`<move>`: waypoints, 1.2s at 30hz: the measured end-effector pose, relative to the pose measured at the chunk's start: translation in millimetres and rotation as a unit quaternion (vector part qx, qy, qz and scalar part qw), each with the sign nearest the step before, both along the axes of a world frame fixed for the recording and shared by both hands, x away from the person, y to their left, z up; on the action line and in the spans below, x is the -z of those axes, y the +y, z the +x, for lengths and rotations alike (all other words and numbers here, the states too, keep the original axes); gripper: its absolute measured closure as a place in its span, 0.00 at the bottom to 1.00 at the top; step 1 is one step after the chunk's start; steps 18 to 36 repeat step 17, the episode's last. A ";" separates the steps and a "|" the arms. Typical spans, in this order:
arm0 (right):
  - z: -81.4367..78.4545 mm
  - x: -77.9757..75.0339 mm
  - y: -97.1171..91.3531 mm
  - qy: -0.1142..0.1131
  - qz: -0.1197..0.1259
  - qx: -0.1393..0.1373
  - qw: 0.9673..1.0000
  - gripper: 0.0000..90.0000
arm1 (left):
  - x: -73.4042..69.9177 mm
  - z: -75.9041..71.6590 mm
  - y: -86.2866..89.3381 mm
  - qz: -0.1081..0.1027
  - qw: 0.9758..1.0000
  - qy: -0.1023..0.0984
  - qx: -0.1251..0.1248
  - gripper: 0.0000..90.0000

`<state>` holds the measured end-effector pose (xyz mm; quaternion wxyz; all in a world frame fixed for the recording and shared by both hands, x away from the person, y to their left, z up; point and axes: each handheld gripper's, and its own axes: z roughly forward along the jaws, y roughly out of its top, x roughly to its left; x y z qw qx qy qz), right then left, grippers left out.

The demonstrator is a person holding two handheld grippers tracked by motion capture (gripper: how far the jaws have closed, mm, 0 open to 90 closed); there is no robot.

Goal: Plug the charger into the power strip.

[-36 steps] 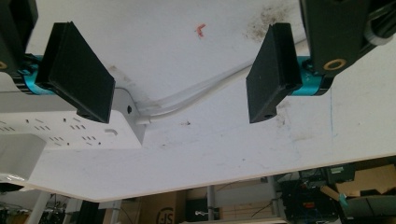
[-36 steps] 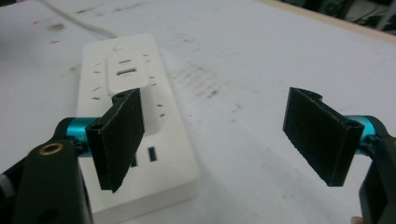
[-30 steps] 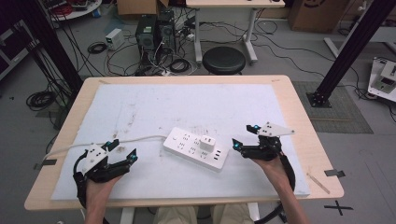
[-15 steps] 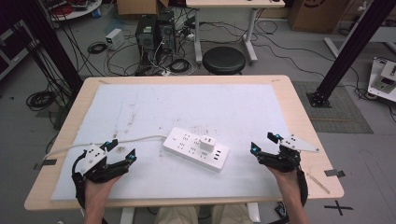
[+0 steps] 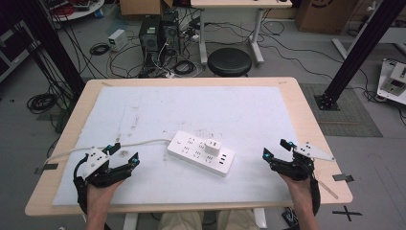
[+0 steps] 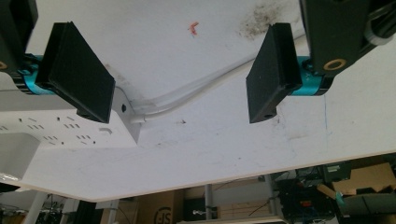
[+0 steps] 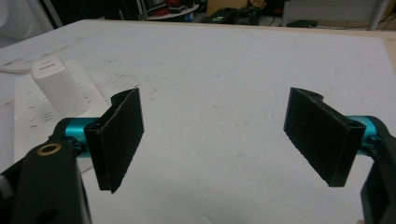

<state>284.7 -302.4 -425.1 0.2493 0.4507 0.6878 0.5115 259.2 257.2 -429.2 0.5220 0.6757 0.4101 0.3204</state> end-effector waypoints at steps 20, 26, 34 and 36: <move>0.9 1.7 3.0 -0.001 -0.005 -0.009 1.000 0.23 | -0.7 1.1 -0.6 0.003 1.000 -0.001 0.002 0.26; 0.9 1.7 3.0 -0.001 -0.005 -0.009 1.000 0.23 | -0.7 1.1 -0.6 0.003 1.000 -0.001 0.002 0.26; 0.9 1.7 3.0 -0.001 -0.005 -0.009 1.000 0.23 | -0.7 1.1 -0.6 0.003 1.000 -0.001 0.002 0.26; 0.9 1.7 3.0 -0.001 -0.005 -0.009 1.000 0.23 | -0.7 1.1 -0.6 0.003 1.000 -0.001 0.002 0.26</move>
